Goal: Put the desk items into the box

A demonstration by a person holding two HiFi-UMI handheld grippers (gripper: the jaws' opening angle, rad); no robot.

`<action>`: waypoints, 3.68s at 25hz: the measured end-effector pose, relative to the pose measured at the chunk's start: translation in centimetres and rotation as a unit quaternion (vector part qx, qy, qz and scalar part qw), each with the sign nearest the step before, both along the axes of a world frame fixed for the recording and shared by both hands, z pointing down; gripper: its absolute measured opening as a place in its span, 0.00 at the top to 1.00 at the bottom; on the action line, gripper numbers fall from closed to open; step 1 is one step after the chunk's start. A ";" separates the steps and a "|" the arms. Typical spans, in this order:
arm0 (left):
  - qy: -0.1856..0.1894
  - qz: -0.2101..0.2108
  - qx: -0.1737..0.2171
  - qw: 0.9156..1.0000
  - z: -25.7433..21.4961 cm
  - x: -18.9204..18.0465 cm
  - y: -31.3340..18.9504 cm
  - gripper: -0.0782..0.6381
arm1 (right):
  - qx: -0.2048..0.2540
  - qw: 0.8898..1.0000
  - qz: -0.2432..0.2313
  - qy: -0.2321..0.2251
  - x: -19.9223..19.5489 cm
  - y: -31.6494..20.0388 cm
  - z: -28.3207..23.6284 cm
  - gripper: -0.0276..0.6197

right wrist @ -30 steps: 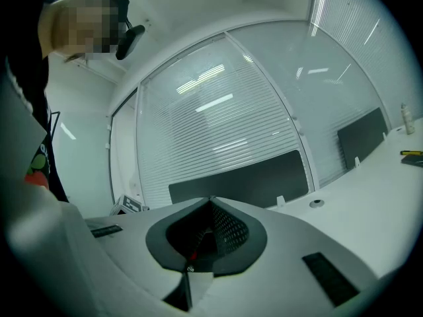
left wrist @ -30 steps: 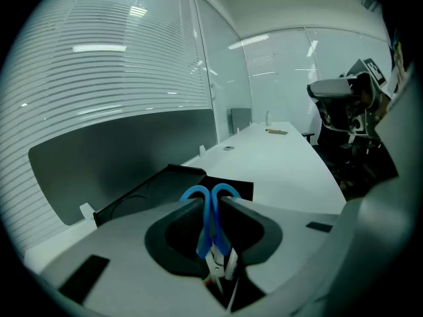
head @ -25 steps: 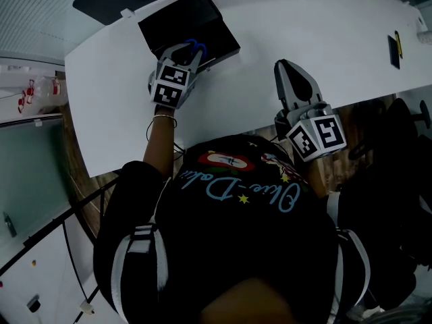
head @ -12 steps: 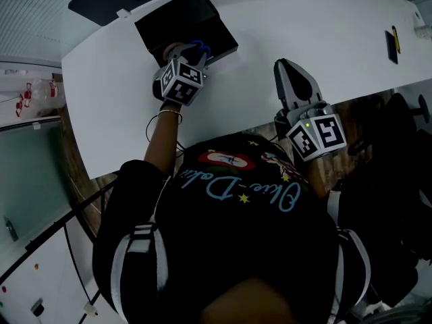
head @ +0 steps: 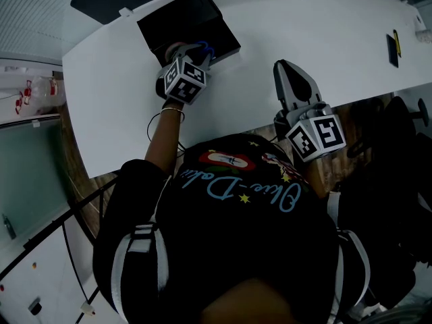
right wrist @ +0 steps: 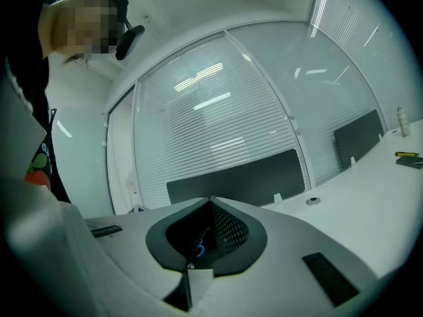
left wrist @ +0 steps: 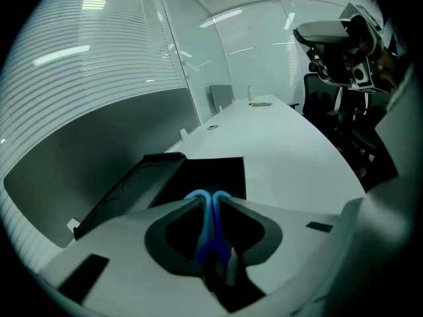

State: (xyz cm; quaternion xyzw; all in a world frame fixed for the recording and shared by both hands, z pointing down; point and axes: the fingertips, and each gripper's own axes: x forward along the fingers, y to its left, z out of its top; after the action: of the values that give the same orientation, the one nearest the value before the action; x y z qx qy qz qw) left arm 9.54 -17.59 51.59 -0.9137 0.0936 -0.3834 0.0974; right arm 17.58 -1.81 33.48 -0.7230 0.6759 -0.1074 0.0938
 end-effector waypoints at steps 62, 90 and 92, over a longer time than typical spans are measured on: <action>0.260 -0.094 -0.056 0.959 -13.7 -10.4 5.2 0.86 | 0.037 0.974 -0.208 0.085 -5.4 -8.8 -4.2 0.95; 0.253 -0.043 -0.082 0.963 -14.0 -8.4 7.1 0.86 | -0.015 0.965 -0.248 0.077 -5.7 -8.6 -3.3 0.95; 0.254 -0.044 -0.080 0.963 -14.2 -8.3 7.1 0.86 | -0.013 0.965 -0.250 0.078 -5.8 -8.7 -3.5 0.95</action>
State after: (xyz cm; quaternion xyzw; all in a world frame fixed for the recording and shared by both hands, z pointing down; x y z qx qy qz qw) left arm 1.26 -10.50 37.44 -0.9808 0.1241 -0.1488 -0.0198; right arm 11.75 -10.48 29.96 -0.5381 0.8391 -0.0798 0.0018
